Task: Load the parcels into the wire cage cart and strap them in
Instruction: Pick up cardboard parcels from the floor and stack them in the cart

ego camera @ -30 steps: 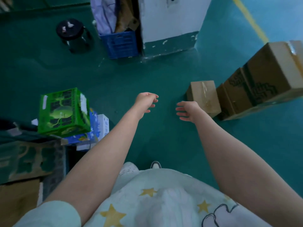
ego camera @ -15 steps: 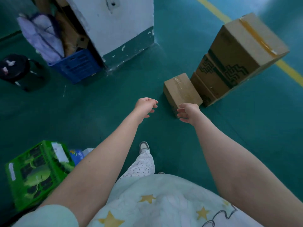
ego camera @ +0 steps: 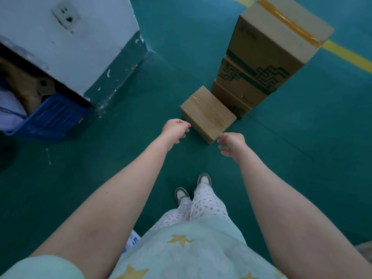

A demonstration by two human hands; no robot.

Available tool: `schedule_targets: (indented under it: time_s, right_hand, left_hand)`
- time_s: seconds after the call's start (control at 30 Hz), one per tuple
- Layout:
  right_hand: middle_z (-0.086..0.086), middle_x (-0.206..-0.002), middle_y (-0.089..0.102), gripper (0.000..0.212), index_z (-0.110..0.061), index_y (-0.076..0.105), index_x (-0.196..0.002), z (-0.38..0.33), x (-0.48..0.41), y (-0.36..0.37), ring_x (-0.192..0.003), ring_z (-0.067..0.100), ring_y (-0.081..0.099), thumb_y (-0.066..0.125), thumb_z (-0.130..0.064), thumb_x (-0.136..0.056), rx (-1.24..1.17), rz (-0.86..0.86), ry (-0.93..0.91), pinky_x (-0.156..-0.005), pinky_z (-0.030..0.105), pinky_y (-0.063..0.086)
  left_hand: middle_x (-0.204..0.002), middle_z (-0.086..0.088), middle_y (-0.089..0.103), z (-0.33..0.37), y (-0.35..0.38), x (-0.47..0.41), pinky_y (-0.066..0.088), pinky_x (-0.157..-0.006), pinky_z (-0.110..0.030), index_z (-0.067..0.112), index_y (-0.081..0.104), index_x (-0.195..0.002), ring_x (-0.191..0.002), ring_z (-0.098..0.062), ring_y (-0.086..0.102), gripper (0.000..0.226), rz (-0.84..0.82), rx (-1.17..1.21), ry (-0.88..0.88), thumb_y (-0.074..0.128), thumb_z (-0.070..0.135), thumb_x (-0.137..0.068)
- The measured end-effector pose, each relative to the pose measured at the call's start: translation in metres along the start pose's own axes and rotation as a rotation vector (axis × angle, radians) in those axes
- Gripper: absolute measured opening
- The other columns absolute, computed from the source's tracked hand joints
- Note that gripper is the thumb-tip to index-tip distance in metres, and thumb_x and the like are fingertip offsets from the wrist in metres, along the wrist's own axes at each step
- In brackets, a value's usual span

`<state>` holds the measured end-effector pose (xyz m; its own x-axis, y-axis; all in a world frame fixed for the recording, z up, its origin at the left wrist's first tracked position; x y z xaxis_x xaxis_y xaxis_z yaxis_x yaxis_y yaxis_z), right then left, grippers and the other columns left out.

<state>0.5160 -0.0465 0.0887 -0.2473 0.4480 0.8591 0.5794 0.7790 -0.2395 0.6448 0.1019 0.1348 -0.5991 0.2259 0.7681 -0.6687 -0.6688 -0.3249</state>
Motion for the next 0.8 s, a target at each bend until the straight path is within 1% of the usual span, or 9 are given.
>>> schedule_targets:
  time_s: [0.1,0.2,0.3,0.43,0.5,0.6,0.63,0.8]
  right_hand:
    - [0.002,-0.085,0.062,0.027,-0.008,0.059,-0.120,-0.006,-0.024,-0.001,-0.086,0.021,0.059,0.048,-0.017,-0.097,-0.050,0.020,0.027,-0.076,0.035,0.048]
    - [0.004,-0.094,0.062,0.025,-0.009,0.059,-0.119,-0.014,-0.051,-0.004,-0.086,0.021,0.059,0.049,-0.016,-0.097,-0.083,0.036,0.052,-0.076,0.034,0.048]
    - [0.006,-0.099,0.062,0.024,-0.008,0.060,-0.117,-0.020,-0.084,-0.008,-0.087,0.022,0.059,0.050,-0.016,-0.097,-0.111,0.049,0.079,-0.076,0.034,0.048]
    - [0.005,-0.098,0.061,0.024,-0.009,0.060,-0.116,-0.022,-0.129,-0.012,-0.086,0.021,0.058,0.050,-0.016,-0.095,-0.112,0.065,0.121,-0.076,0.034,0.048]
    - [0.004,-0.095,0.061,0.026,-0.008,0.059,-0.118,-0.020,-0.157,-0.008,-0.085,0.020,0.059,0.049,-0.016,-0.096,-0.102,0.064,0.145,-0.074,0.032,0.048]
    - [0.001,-0.086,0.060,0.027,-0.009,0.056,-0.121,-0.018,-0.198,0.004,-0.077,0.017,0.058,0.048,-0.014,-0.095,-0.111,0.061,0.177,-0.064,0.027,0.049]
    - [0.001,-0.085,0.060,0.027,-0.009,0.057,-0.119,-0.018,-0.207,0.007,-0.077,0.017,0.058,0.048,-0.014,-0.095,-0.112,0.062,0.177,-0.063,0.026,0.048]
    - [-0.001,-0.084,0.057,0.016,-0.011,0.059,-0.106,0.000,-0.287,0.036,-0.080,0.016,0.056,0.047,-0.014,-0.096,-0.170,0.068,0.196,-0.067,0.027,0.048]
  left_hand:
    - [-0.104,0.004,0.060,0.018,0.006,-0.031,0.043,-0.081,-0.030,0.020,0.059,-0.099,-0.095,-0.015,0.057,0.017,-0.025,-0.046,0.001,0.042,0.019,-0.096]
    - [-0.103,0.004,0.060,0.035,0.015,-0.065,0.044,-0.080,-0.030,0.020,0.059,-0.099,-0.094,-0.015,0.056,0.018,-0.035,-0.087,-0.001,0.042,0.018,-0.096]
    - [-0.102,0.003,0.058,0.050,0.024,-0.105,0.044,-0.076,-0.029,0.020,0.059,-0.099,-0.093,-0.015,0.056,0.020,-0.032,-0.129,-0.007,0.040,0.017,-0.096]
    - [-0.100,0.001,0.057,0.063,0.037,-0.160,0.044,-0.065,-0.024,0.020,0.060,-0.103,-0.094,-0.017,0.055,0.023,-0.041,-0.151,-0.022,0.039,0.017,-0.096]
    - [-0.100,0.001,0.057,0.062,0.043,-0.190,0.043,-0.063,-0.023,0.020,0.059,-0.103,-0.093,-0.017,0.054,0.021,-0.047,-0.159,-0.043,0.039,0.018,-0.096]
    - [-0.097,0.002,0.057,0.057,0.054,-0.238,0.043,-0.062,-0.022,0.019,0.059,-0.104,-0.091,-0.017,0.054,0.021,-0.050,-0.169,-0.068,0.040,0.017,-0.095]
    - [-0.098,0.002,0.058,0.054,0.056,-0.249,0.043,-0.062,-0.022,0.019,0.059,-0.105,-0.090,-0.016,0.054,0.022,-0.048,-0.169,-0.073,0.041,0.017,-0.094]
    - [-0.103,0.003,0.057,0.022,0.077,-0.338,0.042,-0.062,-0.022,0.020,0.058,-0.105,-0.094,-0.017,0.054,0.018,-0.074,-0.233,-0.089,0.042,0.021,-0.096]
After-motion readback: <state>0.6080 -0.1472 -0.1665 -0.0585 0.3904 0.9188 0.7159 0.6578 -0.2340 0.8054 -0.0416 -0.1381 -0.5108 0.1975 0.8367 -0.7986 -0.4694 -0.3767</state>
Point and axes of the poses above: each hand's wrist, its own x-axis away from the middle knuckle, its own y-axis out of the palm, z = x × y, the point moved 7 cm from there along -x, towards the middle knuckle
